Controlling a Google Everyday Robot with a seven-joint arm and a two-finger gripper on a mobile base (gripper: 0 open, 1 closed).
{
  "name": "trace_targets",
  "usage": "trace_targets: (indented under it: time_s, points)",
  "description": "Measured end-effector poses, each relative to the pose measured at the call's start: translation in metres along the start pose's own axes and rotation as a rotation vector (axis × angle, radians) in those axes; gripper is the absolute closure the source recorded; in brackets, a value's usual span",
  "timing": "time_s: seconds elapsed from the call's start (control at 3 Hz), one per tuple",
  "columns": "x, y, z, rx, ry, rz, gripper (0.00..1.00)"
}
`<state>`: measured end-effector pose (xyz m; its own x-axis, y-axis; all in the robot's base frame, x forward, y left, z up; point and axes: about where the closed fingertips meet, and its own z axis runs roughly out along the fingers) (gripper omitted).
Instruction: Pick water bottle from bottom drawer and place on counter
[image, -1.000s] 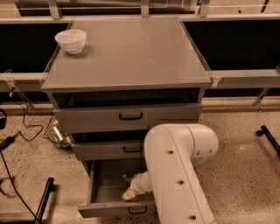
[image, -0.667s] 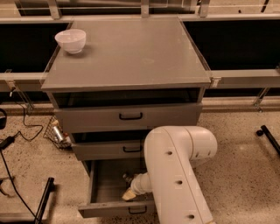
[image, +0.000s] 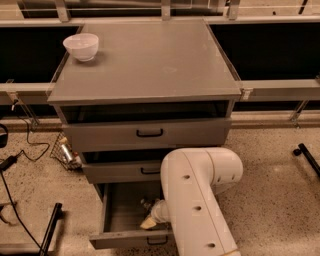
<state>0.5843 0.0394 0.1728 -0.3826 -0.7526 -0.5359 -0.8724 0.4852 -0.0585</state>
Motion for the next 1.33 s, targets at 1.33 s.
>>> trace_targets:
  time_s: [1.33]
  points:
    - [0.028,-0.034,0.037,0.124,0.024,0.075,0.34]
